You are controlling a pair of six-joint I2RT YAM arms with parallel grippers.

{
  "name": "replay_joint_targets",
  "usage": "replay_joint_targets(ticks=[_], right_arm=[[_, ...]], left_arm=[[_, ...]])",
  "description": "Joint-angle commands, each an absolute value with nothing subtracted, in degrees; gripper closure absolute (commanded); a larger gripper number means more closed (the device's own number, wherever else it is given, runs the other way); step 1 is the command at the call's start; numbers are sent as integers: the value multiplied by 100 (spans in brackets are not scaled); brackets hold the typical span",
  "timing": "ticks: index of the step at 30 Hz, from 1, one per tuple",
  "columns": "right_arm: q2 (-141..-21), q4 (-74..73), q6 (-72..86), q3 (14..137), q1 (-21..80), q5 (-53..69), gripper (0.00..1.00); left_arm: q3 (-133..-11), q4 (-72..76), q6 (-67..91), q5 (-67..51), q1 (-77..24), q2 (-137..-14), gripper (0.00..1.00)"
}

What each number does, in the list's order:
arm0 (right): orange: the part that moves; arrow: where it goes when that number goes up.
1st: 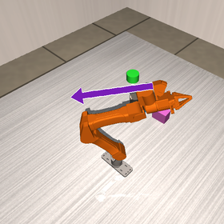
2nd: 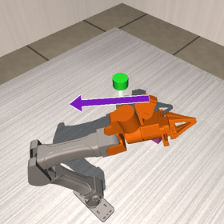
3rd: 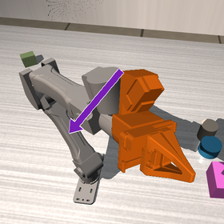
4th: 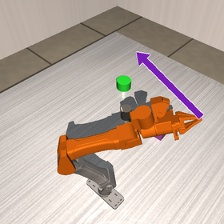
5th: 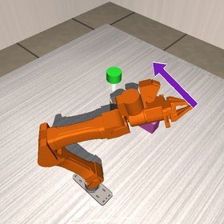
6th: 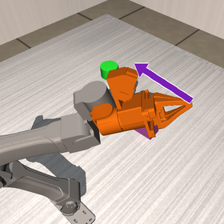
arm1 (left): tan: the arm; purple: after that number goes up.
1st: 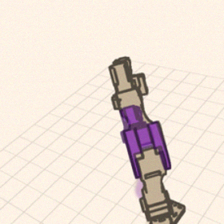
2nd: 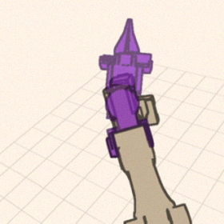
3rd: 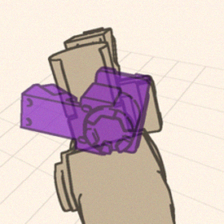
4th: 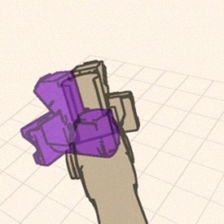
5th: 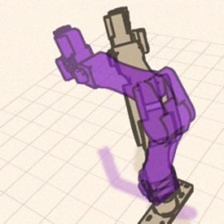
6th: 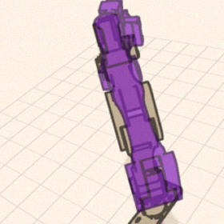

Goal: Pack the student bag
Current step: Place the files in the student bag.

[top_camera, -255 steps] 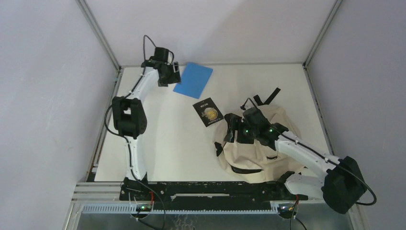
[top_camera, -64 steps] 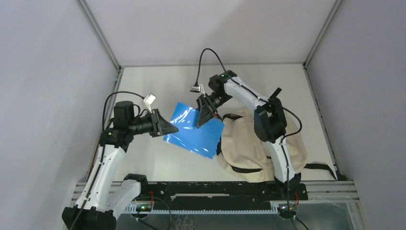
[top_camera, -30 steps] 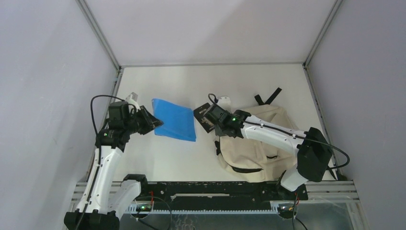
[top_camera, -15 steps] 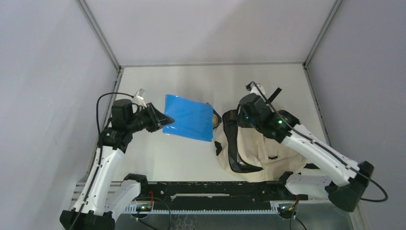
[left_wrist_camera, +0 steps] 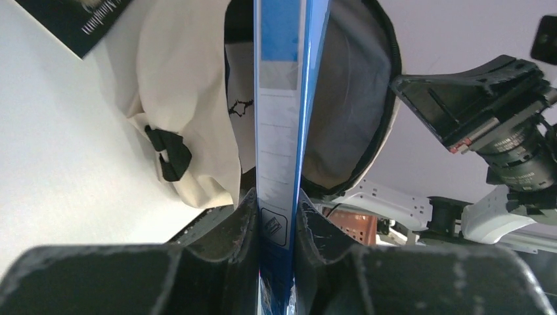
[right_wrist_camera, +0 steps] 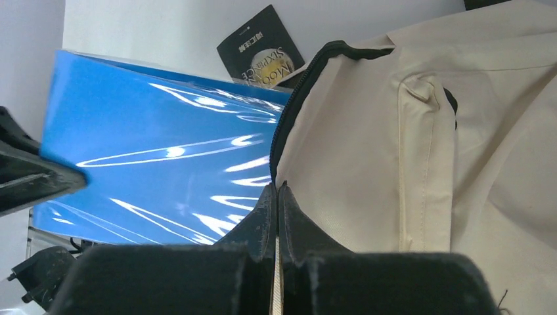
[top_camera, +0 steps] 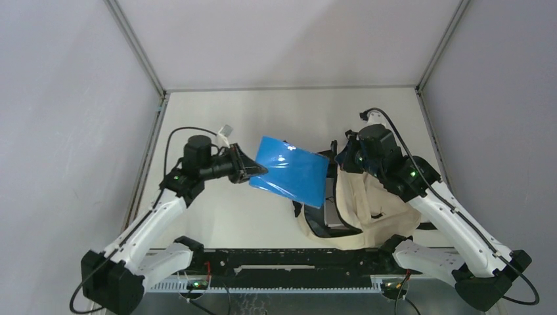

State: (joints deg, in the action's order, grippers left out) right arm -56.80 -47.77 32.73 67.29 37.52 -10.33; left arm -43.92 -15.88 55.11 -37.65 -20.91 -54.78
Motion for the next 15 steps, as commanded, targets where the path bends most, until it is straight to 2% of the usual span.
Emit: replay_joint_targets(ticks=[1,8,15], right_arm=[[-5581,-4337,3211,6785,3727,-904,100],[-5629,-4229,3229,6784,3741,-853,100],[-5691,-4036,3303,6784,3859,-842,100]], left_arm=[[-4288,-588,6247,-3325,-2719,-5991,100],[-4785,-417,6598,-2559,-3762,-7428,100],[-5344,-283,7147,-1251,-4819,-8233,100]])
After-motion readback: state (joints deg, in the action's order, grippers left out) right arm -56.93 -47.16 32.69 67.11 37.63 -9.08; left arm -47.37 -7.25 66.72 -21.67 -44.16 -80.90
